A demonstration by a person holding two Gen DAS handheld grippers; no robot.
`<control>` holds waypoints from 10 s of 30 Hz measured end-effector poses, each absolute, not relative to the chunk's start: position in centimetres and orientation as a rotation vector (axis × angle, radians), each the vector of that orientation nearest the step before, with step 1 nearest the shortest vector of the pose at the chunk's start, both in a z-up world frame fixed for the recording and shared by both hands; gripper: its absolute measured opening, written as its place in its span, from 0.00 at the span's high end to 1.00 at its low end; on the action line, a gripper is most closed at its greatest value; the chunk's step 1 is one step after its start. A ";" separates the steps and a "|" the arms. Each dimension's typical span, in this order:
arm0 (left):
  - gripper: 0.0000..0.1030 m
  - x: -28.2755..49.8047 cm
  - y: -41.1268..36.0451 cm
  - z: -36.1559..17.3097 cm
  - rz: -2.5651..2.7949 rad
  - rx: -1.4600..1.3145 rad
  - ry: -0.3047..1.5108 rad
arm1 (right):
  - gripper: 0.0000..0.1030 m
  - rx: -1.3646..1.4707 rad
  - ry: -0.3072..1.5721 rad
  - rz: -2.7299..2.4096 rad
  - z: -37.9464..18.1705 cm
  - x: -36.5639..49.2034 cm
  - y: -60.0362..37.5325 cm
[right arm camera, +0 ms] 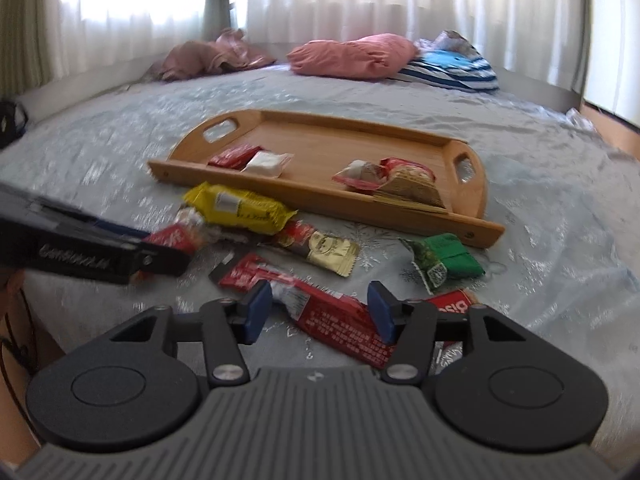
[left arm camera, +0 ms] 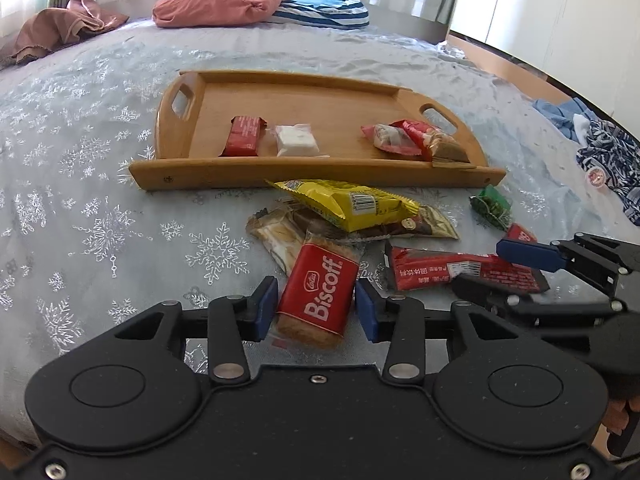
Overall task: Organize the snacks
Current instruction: 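Grasp a red Biscoff pack with the left gripper while the right grasps a red wafer bar, then lower both held snacks onto the wooden tray and open both grippers, then withdraw both grippers from the tray toward the remaining snacks, then grasp the clear cake bar with the left gripper while the right grasps a red Biscoff pack, then carry both held snacks onto the wooden tray and open both grippers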
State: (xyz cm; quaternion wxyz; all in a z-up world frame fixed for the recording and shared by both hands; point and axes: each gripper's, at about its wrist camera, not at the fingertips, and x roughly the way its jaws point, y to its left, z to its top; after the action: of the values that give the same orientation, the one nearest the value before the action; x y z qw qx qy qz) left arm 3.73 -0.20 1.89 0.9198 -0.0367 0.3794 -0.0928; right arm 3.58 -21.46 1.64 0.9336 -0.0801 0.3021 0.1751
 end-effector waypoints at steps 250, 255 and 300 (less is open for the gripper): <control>0.81 5.5 3.3 5.9 -0.035 -0.134 0.626 | 0.33 -0.120 0.480 0.336 5.0 7.4 -22.8; 0.81 8.0 3.9 7.6 -0.033 -0.175 0.580 | 0.33 -0.124 0.494 0.313 5.3 9.6 -21.7; 0.61 26.9 6.2 2.5 0.100 -0.249 0.765 | 0.15 0.130 0.773 0.172 2.2 28.7 -21.7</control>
State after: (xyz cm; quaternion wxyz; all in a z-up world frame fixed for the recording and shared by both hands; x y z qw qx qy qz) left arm 26.94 6.20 2.54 0.9190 -0.1210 0.3721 0.0489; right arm 28.71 -21.68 2.24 0.9206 0.0633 0.3760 0.0839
